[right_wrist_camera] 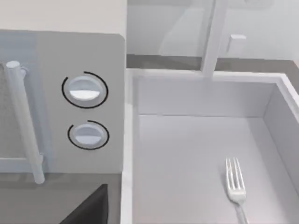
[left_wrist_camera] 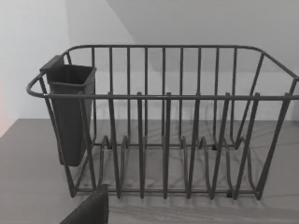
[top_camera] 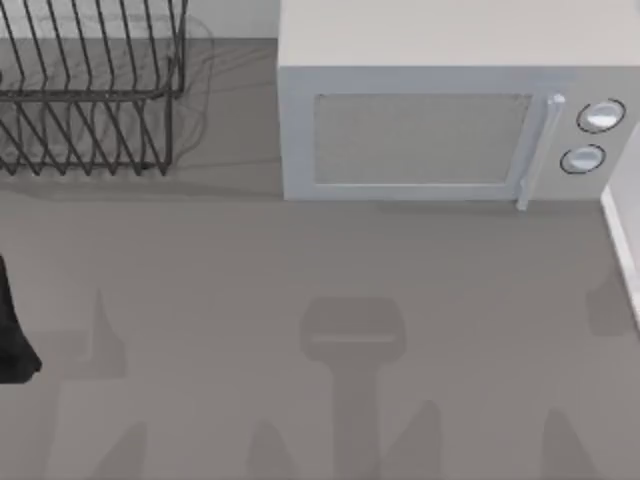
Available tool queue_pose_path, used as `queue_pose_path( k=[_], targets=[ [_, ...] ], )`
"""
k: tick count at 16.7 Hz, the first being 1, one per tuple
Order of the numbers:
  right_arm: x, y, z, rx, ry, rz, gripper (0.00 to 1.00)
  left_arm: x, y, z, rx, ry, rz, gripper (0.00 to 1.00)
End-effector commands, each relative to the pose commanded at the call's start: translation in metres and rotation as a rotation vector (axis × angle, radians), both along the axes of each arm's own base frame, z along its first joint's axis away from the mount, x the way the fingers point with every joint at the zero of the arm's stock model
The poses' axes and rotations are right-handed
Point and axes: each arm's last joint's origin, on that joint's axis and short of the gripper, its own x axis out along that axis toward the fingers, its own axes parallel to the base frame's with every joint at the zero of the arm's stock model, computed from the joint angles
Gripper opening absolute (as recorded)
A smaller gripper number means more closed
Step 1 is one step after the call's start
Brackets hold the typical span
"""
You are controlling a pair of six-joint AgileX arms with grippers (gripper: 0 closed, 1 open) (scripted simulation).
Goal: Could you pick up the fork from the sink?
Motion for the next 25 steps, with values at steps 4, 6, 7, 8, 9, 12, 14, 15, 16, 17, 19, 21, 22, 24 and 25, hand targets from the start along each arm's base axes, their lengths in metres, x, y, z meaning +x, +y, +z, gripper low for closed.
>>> queue_pose_path(
  k=[4,6,7,8,9,12,14,15,16,17,19,21,22,24,25],
  targets=[
    [0.060,-0.013,0.049,-0.022,0.280,-0.032,1.00,0.000,0.000,0.000,0.000,0.000,0.000,1.00],
    [0.103,-0.025,0.063,-0.025,0.430,-0.043,1.00,0.000,0.000,0.000,0.000,0.000,0.000,1.00],
    [0.127,-0.032,0.066,-0.024,0.506,-0.047,1.00,0.000,0.000,0.000,0.000,0.000,0.000,1.00],
    [0.151,-0.040,0.066,-0.022,0.581,-0.049,1.00,0.000,0.000,0.000,0.000,0.000,0.000,1.00],
    [0.174,-0.049,0.062,-0.017,0.655,-0.050,1.00,0.000,0.000,0.000,0.000,0.000,0.000,1.00],
    [0.240,-0.076,0.035,0.005,0.864,-0.046,1.00,0.000,0.000,0.000,0.000,0.000,0.000,1.00],
    [0.275,-0.094,0.007,0.025,0.987,-0.038,1.00,0.000,0.000,0.000,0.000,0.000,0.000,1.00],
    [0.288,-0.103,-0.008,0.035,1.042,-0.034,1.00,0.000,0.000,0.000,0.000,0.000,0.000,1.00],
    [0.300,-0.110,-0.024,0.046,1.092,-0.029,1.00,0.000,0.000,0.000,0.000,0.000,0.000,1.00],
    [0.309,-0.117,-0.038,0.056,1.135,-0.024,1.00,0.000,0.000,0.000,0.000,0.000,0.000,1.00],
    [0.321,-0.127,-0.061,0.074,1.205,-0.015,1.00,0.000,0.000,0.000,0.000,0.000,0.000,1.00],
    [0.327,-0.134,-0.077,0.087,1.250,-0.009,1.00,0.000,0.000,0.000,0.000,0.000,0.000,1.00],
    [0.329,-0.135,-0.082,0.090,1.262,-0.007,1.00,0.000,0.000,0.000,0.000,0.000,0.000,1.00],
    [0.329,-0.136,-0.084,0.092,1.268,-0.006,1.00,0.000,0.000,0.000,0.000,0.000,0.000,1.00],
    [0.329,-0.136,-0.084,0.092,1.268,-0.006,1.00,0.000,0.000,0.000,0.000,0.000,0.000,1.00]
  ],
)
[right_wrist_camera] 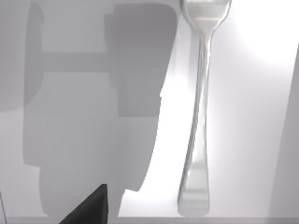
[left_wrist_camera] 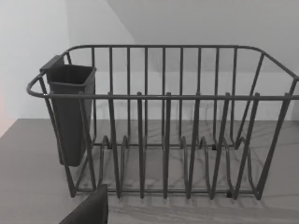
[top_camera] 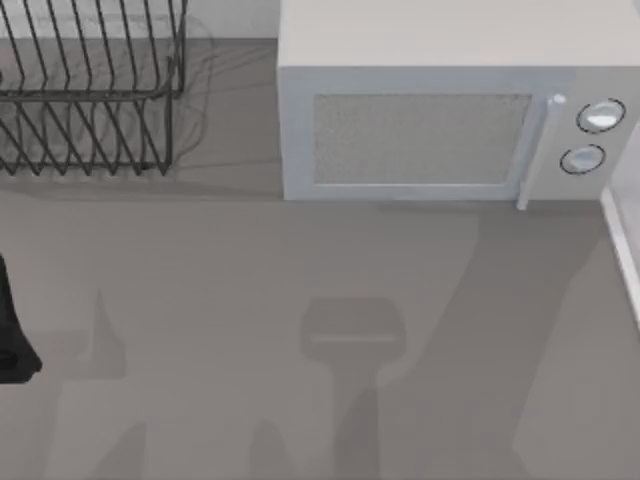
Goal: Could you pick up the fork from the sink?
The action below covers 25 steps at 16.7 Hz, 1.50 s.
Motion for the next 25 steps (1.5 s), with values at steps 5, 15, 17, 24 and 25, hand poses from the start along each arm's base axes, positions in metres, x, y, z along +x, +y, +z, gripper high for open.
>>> queue_pose_path(
  k=[5,15,17,24,25],
  targets=[
    [0.001,0.002,-0.007,0.001,0.003,0.005,1.00,0.000,0.000,0.000,0.000,0.000,0.000,1.00],
    [0.001,0.000,-0.144,-0.001,-0.003,0.000,1.00,0.000,0.000,0.000,0.000,0.000,0.000,1.00],
    [0.000,0.000,-0.148,0.000,0.000,0.000,1.00,0.000,0.000,0.000,0.000,0.000,0.000,1.00],
    [0.000,0.000,-0.148,0.000,0.000,0.000,0.62,0.000,0.000,0.000,0.000,0.000,0.000,1.00],
    [0.000,0.000,-0.148,0.000,0.000,0.000,0.55,0.000,0.000,0.000,0.000,0.000,0.000,1.00]
  ],
)
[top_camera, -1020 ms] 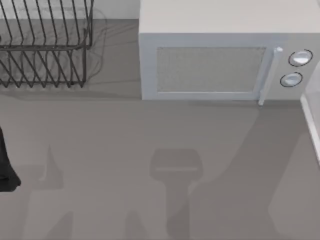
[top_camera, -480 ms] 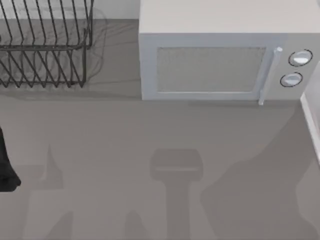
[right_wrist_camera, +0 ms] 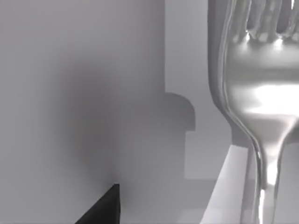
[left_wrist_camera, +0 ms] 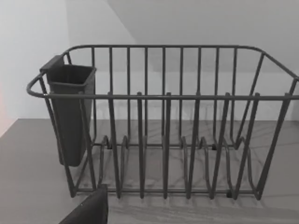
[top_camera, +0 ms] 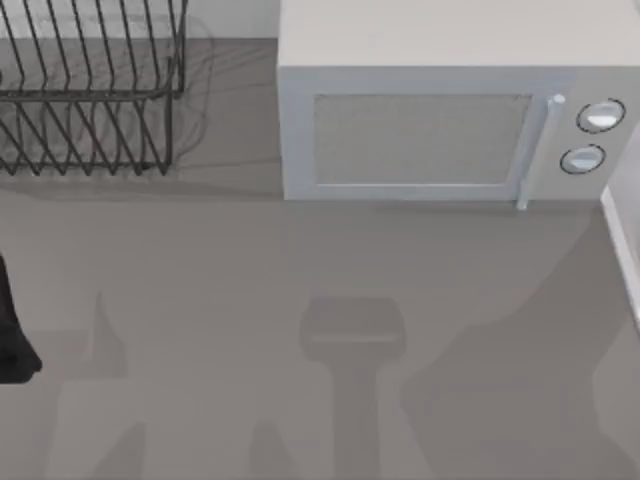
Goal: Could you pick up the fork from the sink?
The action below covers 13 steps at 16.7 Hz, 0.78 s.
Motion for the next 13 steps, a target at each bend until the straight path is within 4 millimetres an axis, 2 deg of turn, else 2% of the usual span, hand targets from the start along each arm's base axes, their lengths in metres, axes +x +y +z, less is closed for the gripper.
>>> queue_pose_path(
  k=[7,13],
  targets=[
    [0.0000,0.0000,0.0000,0.000,0.000,0.000,0.02,0.0000,0.0000,0.0000,0.000,0.000,0.000,1.00],
    [0.0000,0.0000,0.0000,0.000,0.000,0.000,0.00,0.0000,0.0000,0.0000,0.000,0.000,0.000,1.00]
  ],
)
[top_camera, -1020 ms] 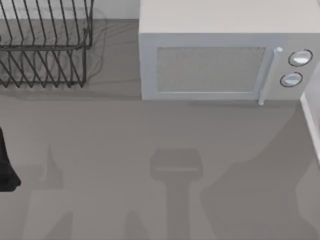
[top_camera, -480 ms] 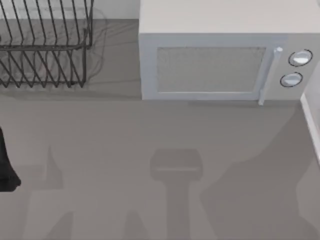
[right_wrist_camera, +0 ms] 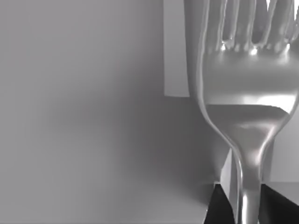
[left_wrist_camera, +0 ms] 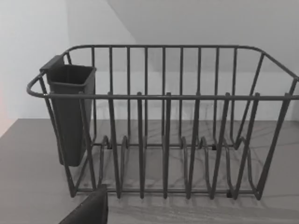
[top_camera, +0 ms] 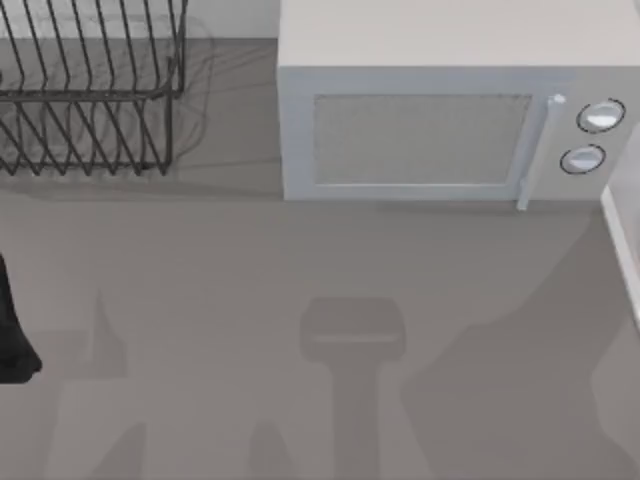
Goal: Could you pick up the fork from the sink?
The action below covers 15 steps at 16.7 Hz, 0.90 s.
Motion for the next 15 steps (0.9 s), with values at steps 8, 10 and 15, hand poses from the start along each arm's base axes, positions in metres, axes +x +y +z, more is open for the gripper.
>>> queue_pose_path(
  k=[8,10,15],
  targets=[
    [0.012,-0.002,0.059,-0.003,-0.051,-0.008,0.00,0.000,0.000,0.000,0.000,0.000,0.000,1.00],
    [0.012,-0.002,0.091,0.002,-0.036,-0.008,0.00,0.000,0.000,0.000,0.000,0.000,0.000,1.00],
    [0.006,0.000,0.164,0.002,-0.037,-0.008,0.00,0.000,0.000,0.000,0.000,0.000,0.000,1.00]
  ],
)
